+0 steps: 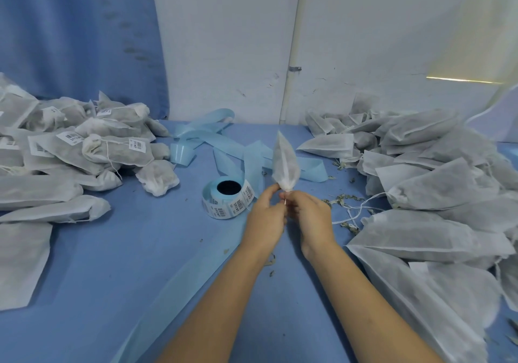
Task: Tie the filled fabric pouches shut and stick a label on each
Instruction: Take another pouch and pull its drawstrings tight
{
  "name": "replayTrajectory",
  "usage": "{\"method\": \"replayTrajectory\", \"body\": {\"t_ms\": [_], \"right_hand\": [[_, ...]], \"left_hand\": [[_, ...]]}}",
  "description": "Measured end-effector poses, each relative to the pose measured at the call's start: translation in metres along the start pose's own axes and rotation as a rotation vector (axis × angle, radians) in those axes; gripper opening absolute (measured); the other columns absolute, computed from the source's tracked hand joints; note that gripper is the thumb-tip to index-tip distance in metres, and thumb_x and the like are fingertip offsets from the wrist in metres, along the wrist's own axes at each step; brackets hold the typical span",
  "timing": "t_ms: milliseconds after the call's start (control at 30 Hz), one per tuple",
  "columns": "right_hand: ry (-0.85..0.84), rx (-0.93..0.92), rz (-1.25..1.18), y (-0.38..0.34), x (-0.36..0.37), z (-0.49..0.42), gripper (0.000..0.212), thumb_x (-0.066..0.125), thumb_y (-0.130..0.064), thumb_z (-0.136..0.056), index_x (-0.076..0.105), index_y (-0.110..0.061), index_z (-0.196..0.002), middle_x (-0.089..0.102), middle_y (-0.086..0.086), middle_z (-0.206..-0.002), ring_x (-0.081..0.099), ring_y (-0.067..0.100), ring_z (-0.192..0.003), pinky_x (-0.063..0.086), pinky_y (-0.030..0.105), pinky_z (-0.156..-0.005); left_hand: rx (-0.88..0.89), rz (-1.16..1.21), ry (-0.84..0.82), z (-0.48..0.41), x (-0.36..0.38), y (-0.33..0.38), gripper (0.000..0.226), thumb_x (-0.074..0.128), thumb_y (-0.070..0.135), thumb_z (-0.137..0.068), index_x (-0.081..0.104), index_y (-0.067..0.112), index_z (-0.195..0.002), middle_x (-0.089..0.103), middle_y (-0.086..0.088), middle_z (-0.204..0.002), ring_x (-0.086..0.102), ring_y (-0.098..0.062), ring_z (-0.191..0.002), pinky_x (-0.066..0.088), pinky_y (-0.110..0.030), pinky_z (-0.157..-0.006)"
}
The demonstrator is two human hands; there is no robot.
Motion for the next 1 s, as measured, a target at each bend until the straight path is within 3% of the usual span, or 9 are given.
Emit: {"method": "replayTrajectory", "body": {"t_ms": [33,100,200,333,467,600,767,900,1000], "right_hand": [[0.005,0.015,-0.017,0.001,0.000,0.000,0.009,0.063,-0.002,-0.080,0.069,0.001,-0.075,0.062,0.009,-0.067,0.053,0.018,-0.065,0.043,0.029,-0.061],[0.013,0.035,-0.038,0.002,0.000,0.000,0.008,0.063,-0.002,-0.079,0.069,0.003,-0.079,0.062,0.008,-0.066,0.053,0.017,-0.062,0.043,0.027,-0.061],[-0.008,0.047,-0.049,0.002,0.001,0.000,0.009,0.063,-0.003,-0.080,0.070,0.002,-0.080,0.063,0.006,-0.065,0.054,0.014,-0.060,0.044,0.026,-0.061],[-0.035,0.075,-0.087,0.002,0.003,0.001,0.015,0.059,-0.006,-0.087,0.072,-0.005,-0.078,0.071,0.001,-0.067,0.063,0.008,-0.059,0.049,0.017,-0.057],[-0.094,0.104,-0.191,-0.004,0.002,-0.002,0.017,0.050,-0.013,-0.094,0.065,-0.013,-0.086,0.073,-0.003,-0.073,0.067,0.006,-0.069,0.050,0.019,-0.066],[0.013,-0.057,0.097,-0.017,-0.012,-0.005,0.016,0.054,-0.014,-0.089,0.065,-0.016,-0.078,0.060,-0.008,-0.059,0.048,0.009,-0.060,0.039,0.020,-0.059],[0.092,-0.341,0.573,-0.031,-0.013,0.000,0.021,0.052,-0.018,-0.089,0.054,-0.021,-0.068,0.056,-0.003,-0.062,0.045,0.011,-0.059,0.037,0.033,-0.060],[0.115,-0.516,0.814,-0.039,-0.007,0.006,0.020,0.049,-0.020,-0.090,0.048,-0.014,-0.071,0.053,-0.003,-0.068,0.046,0.017,-0.069,0.036,0.038,-0.061],[0.123,-0.595,0.961,-0.040,-0.002,0.010,0.018,0.048,-0.022,-0.093,0.052,-0.015,-0.077,0.056,-0.005,-0.079,0.046,0.017,-0.080,0.035,0.035,-0.063]], "left_hand": [[-0.003,0.010,-0.011,-0.001,0.000,0.000,0.041,0.041,0.001,-0.091,0.058,0.034,-0.108,0.053,0.006,-0.045,0.040,0.000,-0.036,0.035,-0.020,-0.035],[-0.012,0.016,-0.009,-0.001,-0.002,-0.001,0.041,0.041,0.001,-0.091,0.058,0.038,-0.099,0.051,0.012,-0.048,0.036,0.000,-0.035,0.028,-0.013,-0.035],[-0.025,0.012,0.009,-0.002,-0.003,-0.004,0.042,0.041,0.001,-0.091,0.057,0.040,-0.095,0.046,0.006,-0.052,0.032,-0.002,-0.036,0.026,-0.014,-0.035],[-0.025,-0.011,0.028,-0.004,-0.005,-0.004,0.041,0.041,0.002,-0.090,0.056,0.039,-0.102,0.042,0.014,-0.042,0.034,-0.002,-0.035,0.027,-0.015,-0.037],[0.034,-0.229,0.124,-0.002,-0.010,0.001,0.031,0.048,0.007,-0.090,0.055,0.017,-0.118,0.054,0.003,-0.058,0.050,-0.010,-0.047,0.041,-0.023,-0.048],[0.266,-0.726,0.182,0.003,-0.011,0.019,0.018,0.047,0.016,-0.097,0.063,0.007,-0.100,0.064,-0.007,-0.087,0.060,-0.024,-0.084,0.045,-0.033,-0.075],[0.398,-1.152,0.233,0.009,-0.007,0.031,0.022,0.037,0.021,-0.102,0.056,0.011,-0.105,0.052,-0.005,-0.106,0.055,-0.023,-0.094,0.037,-0.031,-0.070],[0.450,-1.237,0.277,0.013,-0.003,0.038,0.016,0.038,0.018,-0.102,0.051,0.015,-0.110,0.045,0.001,-0.120,0.052,-0.017,-0.093,0.033,-0.028,-0.061],[0.504,-1.133,0.216,0.014,0.000,0.039,0.019,0.041,0.015,-0.100,0.051,0.016,-0.116,0.037,0.008,-0.142,0.054,-0.016,-0.099,0.043,-0.031,-0.067]]}}
Point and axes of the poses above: each hand's wrist, its own z-axis away from the middle knuckle, its own x-axis out of the palm, y = z × x, the point moved 7 cm from there along -z, towards the middle knuckle
